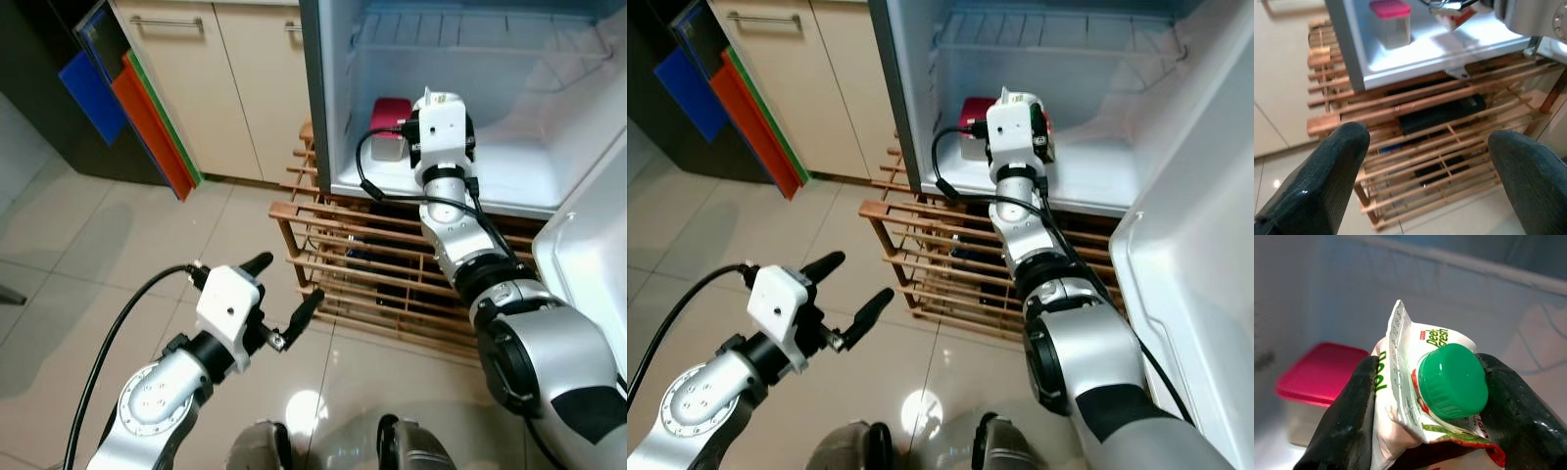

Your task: Restocking fridge

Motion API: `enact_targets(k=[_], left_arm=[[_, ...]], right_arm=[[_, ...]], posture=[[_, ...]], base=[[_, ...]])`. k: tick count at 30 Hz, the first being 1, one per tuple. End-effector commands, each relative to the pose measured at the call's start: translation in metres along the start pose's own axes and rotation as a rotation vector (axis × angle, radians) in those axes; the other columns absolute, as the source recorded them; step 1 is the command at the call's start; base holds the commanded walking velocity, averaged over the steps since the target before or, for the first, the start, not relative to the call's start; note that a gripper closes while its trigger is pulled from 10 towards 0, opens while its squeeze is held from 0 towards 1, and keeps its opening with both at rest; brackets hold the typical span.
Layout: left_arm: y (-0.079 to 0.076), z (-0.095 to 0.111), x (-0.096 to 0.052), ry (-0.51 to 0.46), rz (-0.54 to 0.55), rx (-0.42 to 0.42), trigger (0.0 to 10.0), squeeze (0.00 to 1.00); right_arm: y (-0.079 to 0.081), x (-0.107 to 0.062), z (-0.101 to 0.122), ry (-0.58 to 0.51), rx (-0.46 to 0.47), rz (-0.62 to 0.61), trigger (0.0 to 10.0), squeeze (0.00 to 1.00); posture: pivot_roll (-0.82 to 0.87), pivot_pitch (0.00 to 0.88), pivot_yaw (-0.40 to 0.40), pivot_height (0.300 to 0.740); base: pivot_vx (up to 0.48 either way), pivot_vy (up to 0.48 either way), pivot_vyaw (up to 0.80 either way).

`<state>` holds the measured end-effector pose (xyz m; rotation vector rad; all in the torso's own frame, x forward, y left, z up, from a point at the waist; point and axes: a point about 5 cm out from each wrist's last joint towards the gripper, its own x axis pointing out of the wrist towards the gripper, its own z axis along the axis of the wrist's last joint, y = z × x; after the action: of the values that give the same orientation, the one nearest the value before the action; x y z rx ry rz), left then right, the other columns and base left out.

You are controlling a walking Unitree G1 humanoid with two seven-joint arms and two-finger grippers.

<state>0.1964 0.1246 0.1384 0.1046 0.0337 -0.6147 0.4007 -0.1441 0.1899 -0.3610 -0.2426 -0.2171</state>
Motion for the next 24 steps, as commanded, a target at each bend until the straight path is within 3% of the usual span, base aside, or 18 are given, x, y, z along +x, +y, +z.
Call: enact_targets(k=[1,6,7,8,9,24], left_arm=[[-0.003,0.001,-0.003,0.012,-0.006,-0.001,10.0,0.0],[-0.005,0.005,-0.012,0.03,0.006,-0.006,10.0,0.0],[-0.005,0.006,-0.015,0.039,0.016,-0.006,10.0,0.0],[-0.005,0.006,-0.015,0.039,0.016,-0.006,10.0,0.0],[-0.005,0.006,-0.017,0.043,0.02,-0.007,10.0,0.0],[-0.013,0.008,-0.023,0.067,0.046,-0.026,10.0,0.0]], right_arm=[[0.0,0.002,0.003,0.001,-0.032,-0.016,10.0,0.0],[-0.008,0.003,-0.003,0.033,-0.069,-0.043,10.0,0.0],[-0.009,0.003,-0.005,0.042,-0.082,-0.046,10.0,0.22],[-0.009,0.003,-0.005,0.042,-0.082,-0.046,10.0,0.22],[-0.009,0.002,-0.007,0.051,-0.086,-0.047,10.0,1.0],[-0.013,0.007,-0.001,0.037,-0.087,-0.054,10.0,1.0]], posture=[[0.26,0.284,0.112,0.74],[0.3,0.311,0.125,0.74],[0.31,0.32,0.131,0.74],[0.31,0.32,0.131,0.74],[0.31,0.325,0.132,0.74],[0.3,0.353,0.12,0.74]], base=[[0.0,0.0,0.0],[0.0,0.0,0.0],[0.0,0.0,0.0],[0.0,0.0,0.0],[0.0,0.0,0.0],[0.0,0.0,0.0]])
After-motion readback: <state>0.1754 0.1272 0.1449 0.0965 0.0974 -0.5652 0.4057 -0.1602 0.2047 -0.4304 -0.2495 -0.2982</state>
